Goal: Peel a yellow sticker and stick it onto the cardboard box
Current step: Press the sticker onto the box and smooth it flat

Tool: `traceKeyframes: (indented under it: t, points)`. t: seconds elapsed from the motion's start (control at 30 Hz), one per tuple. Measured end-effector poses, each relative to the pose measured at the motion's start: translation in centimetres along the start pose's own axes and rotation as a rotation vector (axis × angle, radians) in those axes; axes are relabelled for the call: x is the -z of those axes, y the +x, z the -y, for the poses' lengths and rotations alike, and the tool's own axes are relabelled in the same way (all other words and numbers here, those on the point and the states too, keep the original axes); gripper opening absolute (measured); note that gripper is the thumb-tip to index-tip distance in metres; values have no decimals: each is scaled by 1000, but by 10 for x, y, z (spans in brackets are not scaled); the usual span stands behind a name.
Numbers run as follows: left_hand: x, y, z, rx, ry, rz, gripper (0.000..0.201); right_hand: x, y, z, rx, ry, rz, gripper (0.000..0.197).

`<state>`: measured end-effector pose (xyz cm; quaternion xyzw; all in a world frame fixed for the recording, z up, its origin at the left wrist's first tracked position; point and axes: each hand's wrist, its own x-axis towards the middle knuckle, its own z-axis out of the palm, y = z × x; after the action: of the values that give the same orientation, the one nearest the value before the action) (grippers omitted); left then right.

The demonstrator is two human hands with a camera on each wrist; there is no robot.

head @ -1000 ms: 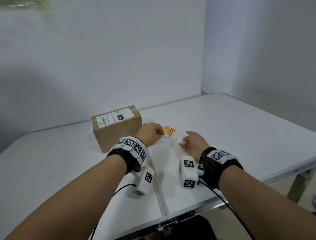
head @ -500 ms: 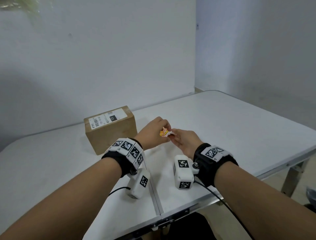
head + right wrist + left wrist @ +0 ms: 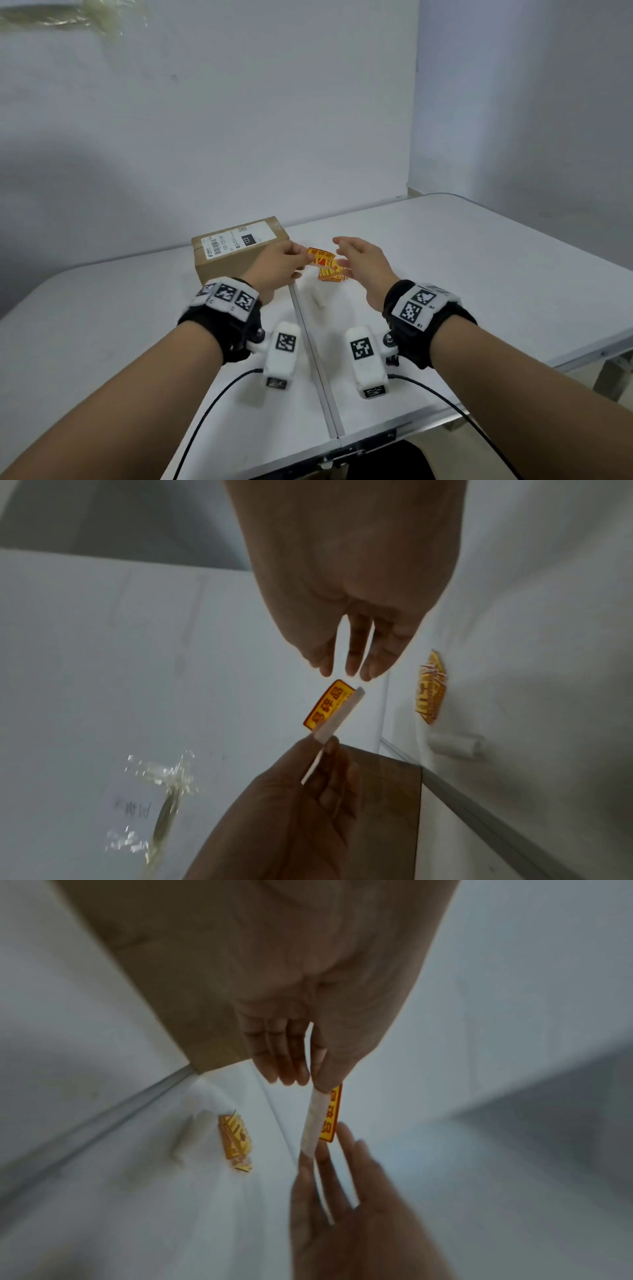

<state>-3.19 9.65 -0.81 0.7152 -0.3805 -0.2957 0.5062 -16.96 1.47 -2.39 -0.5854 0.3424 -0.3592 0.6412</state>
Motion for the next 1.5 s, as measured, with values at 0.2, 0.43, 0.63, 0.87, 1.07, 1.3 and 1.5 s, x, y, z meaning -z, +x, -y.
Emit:
traceKeyframes:
  t: [0.2, 0.43, 0.63, 0.87, 1.07, 1.3, 1.5]
  points:
    - [34, -15, 8, 108, -278, -39, 8, -32, 1, 21, 212, -306, 111, 13]
    - [59, -22, 25, 106, -367, -77, 9, -63, 3, 18, 374, -454, 143, 10]
    - [72, -29, 32, 100, -392, -88, 7, -80, 5, 15, 416, -504, 188, 6]
    - [95, -38, 25, -120, -62, -317, 20, -87, 10, 10, 441, -531, 132, 5]
    - [121, -29, 18, -313, 615, -330, 27, -91, 13, 5, 493, -576, 136, 5]
    - [122, -13, 23, -314, 749, -168, 31, -101, 24, 13, 504, -646, 209, 13]
    - [130, 0, 39, -216, 740, -185, 32, -113, 34, 19, 669, -963, 308, 19]
